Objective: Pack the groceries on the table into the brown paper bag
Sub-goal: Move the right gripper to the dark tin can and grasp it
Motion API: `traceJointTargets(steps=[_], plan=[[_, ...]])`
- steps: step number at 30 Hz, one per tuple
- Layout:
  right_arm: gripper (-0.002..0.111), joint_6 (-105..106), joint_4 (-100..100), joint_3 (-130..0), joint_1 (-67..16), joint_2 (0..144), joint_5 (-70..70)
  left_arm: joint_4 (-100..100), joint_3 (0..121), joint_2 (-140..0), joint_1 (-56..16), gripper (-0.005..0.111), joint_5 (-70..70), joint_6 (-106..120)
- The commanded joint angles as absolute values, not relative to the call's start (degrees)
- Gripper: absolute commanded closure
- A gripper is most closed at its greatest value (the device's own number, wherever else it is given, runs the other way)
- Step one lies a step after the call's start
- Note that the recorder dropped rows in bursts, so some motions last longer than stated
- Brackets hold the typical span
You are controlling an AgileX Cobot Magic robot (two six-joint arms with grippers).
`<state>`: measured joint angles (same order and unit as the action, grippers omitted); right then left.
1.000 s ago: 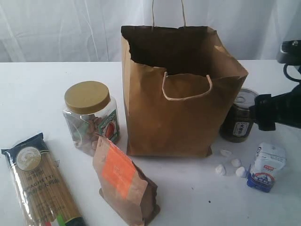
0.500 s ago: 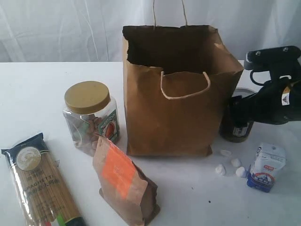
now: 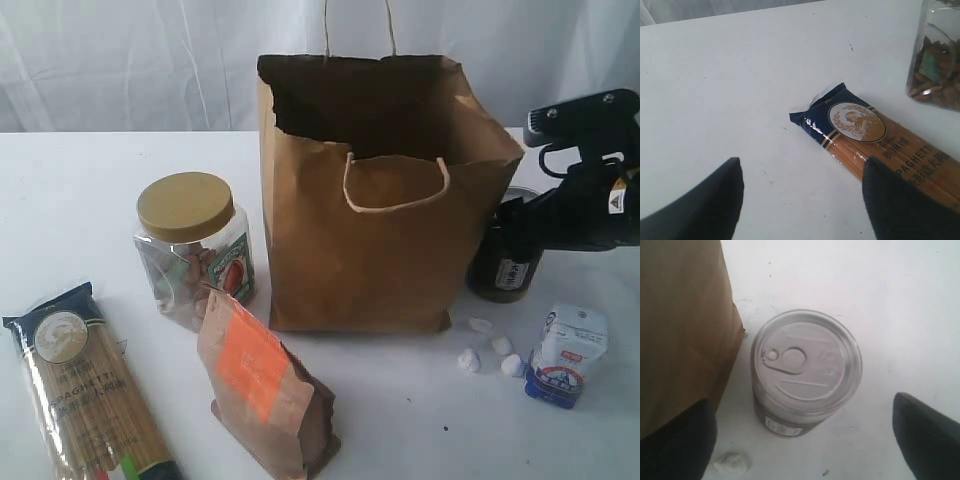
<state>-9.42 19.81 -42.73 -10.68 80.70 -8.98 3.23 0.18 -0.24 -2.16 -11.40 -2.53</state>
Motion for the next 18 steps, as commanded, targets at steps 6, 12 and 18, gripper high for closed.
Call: traceJointTargets(steps=[6, 12, 18], plan=[[0.02, -8.7, 20.2, -42.8, -10.2, 85.0, -5.5, 3.5, 0.0, 0.0, -2.7, 0.037, -11.2, -2.5], [0.02, -8.5, 20.2, -42.8, -10.2, 87.7, -1.0, 3.5, 0.0, 0.0, -2.7, 0.037, -11.2, -2.5], [0.02, -7.1, 20.2, -42.8, -10.2, 90.0, 1.1, 3.5, 0.0, 0.0, -2.7, 0.037, -11.2, -2.5]])
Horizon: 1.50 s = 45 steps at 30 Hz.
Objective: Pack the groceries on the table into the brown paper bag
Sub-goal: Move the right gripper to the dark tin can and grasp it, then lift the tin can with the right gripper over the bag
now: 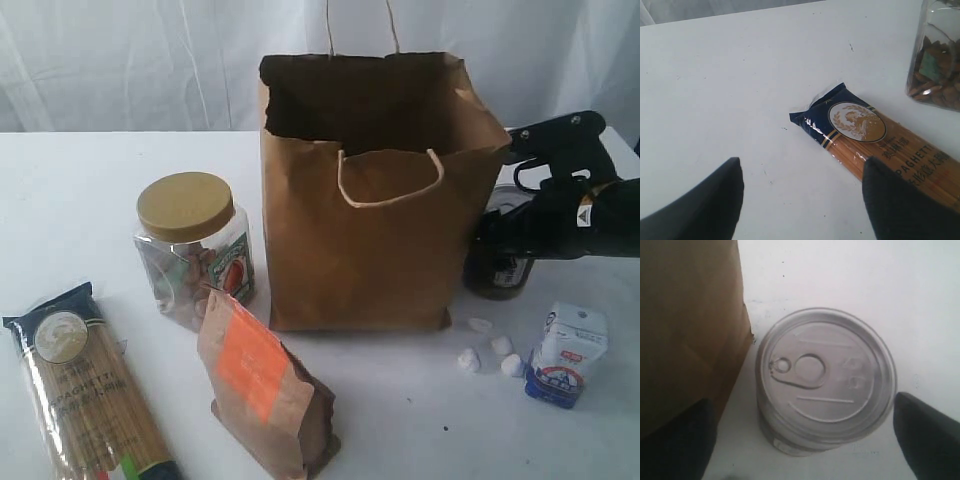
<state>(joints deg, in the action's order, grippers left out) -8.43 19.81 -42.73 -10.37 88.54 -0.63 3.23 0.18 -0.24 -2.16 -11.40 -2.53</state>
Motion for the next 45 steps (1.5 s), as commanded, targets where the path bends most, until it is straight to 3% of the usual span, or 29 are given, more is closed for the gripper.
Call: traceJointTargets(steps=[1, 33, 36, 45], plan=[[0.02, -7.1, 20.2, -42.8, -10.2, 90.2, 1.4, 3.5, 0.0, 0.0, -2.7, 0.037, -11.2, -2.5], [0.021, -4.7, 19.3, -46.0, -7.8, 94.9, 9.3, 3.5, 0.0, 0.0, -2.7, 0.037, -11.2, -2.5], [0.029, -4.7, 19.3, -46.2, -7.8, 94.9, 9.6, 3.5, 0.0, 0.0, -2.7, 0.037, -11.2, -2.5], [0.074, -4.7, 17.3, -46.2, -7.8, 94.9, 6.3, 3.5, 0.0, 0.0, -2.7, 0.037, -11.2, -2.5]])
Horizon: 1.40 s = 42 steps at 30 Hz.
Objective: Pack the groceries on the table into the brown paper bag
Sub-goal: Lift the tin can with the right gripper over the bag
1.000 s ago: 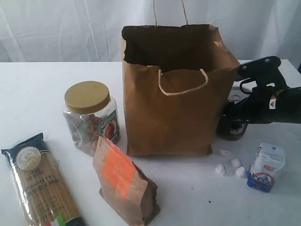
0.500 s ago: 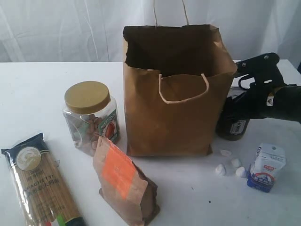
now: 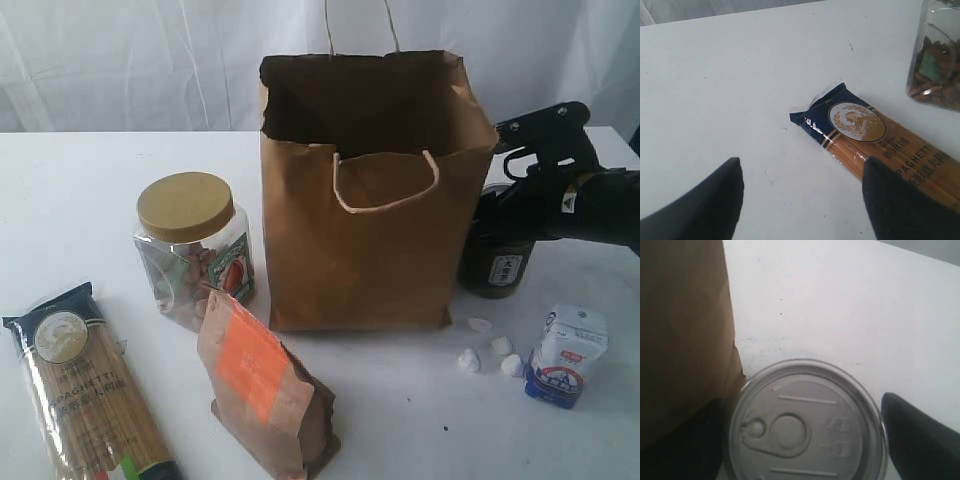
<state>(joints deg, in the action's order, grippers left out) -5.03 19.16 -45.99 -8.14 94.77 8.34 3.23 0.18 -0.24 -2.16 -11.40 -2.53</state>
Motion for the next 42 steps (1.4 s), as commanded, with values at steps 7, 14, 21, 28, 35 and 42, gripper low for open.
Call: traceJointTargets(steps=[7, 14, 21, 28, 35, 42], plan=[[0.108, -6.8, 17.3, -45.8, -7.8, 91.5, -1.8, 3.5, 0.0, 0.0, -2.7, 0.037, -11.2, -2.5], [0.108, -8.2, 17.3, -45.7, -7.8, 82.4, -8.2, 3.5, 0.0, 0.0, -2.7, 0.037, -11.2, -2.5], [0.108, -8.2, 17.3, -45.7, -7.2, 70.4, -11.8, 3.5, 0.0, 0.0, -2.7, 0.037, -11.2, -2.5], [0.108, -8.2, 17.3, -48.3, -7.2, 58.3, -17.3, 3.5, 0.0, 0.0, -2.7, 0.037, -11.2, -2.5], [0.108, -7.6, 17.6, -55.1, -7.4, 50.2, -23.7, 3.5, 0.0, 0.0, -2.7, 0.037, -11.2, -2.5], [0.108, 0.9, 11.8, -64.0, -11.1, 49.2, -28.0, 3.5, 0.0, 0.0, -2.7, 0.037, -11.2, -2.5]])
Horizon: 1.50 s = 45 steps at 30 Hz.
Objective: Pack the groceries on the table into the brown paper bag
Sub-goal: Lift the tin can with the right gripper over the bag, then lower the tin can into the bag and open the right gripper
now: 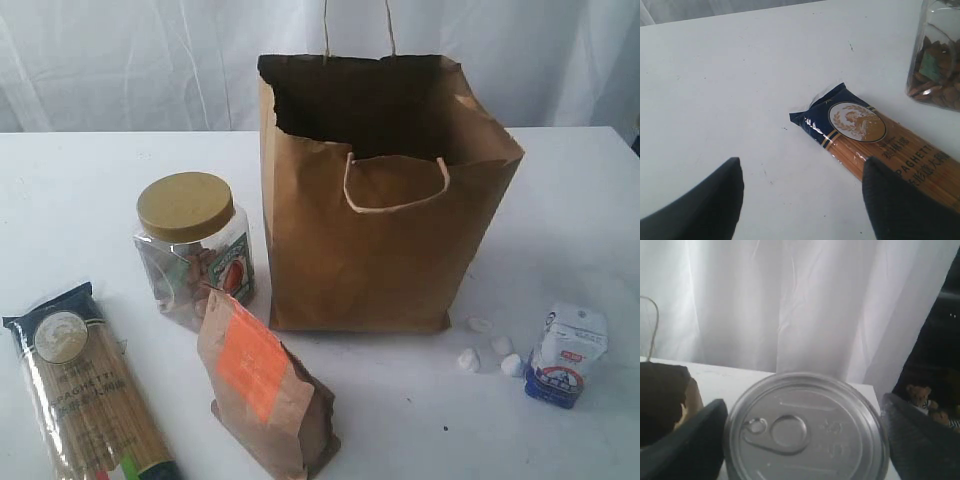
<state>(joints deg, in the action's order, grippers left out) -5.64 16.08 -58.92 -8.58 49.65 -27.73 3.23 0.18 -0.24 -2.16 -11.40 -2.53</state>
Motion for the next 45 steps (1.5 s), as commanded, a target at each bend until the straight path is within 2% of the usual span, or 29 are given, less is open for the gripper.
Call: traceJointTargets(steps=[1, 10, 18, 30, 45], plan=[[0.108, 1.7, 11.3, -64.8, -11.7, 49.5, -28.4, 3.5, 0.0, 0.0, -2.7, 0.037, -11.2, -2.5], [0.108, 4.1, 10.0, -72.0, -21.4, 56.5, -29.1, 3.5, 0.0, 0.0, -2.7, 0.037, -11.2, -2.5], [0.108, 6.4, 10.1, -76.9, -28.9, 68.4, -27.0, 3.5, 0.0, 0.0, -2.7, 0.037, -11.2, -2.5], [0.108, 8.0, 8.9, -81.3, -30.4, 87.0, -22.7, 3.5, 0.0, 0.0, -2.7, 0.037, -11.2, -2.5], [0.108, 7.8, 4.5, -81.3, -33.1, 95.5, -19.5, 3.5, 0.0, 0.0, -2.7, 0.037, -11.2, -2.7]])
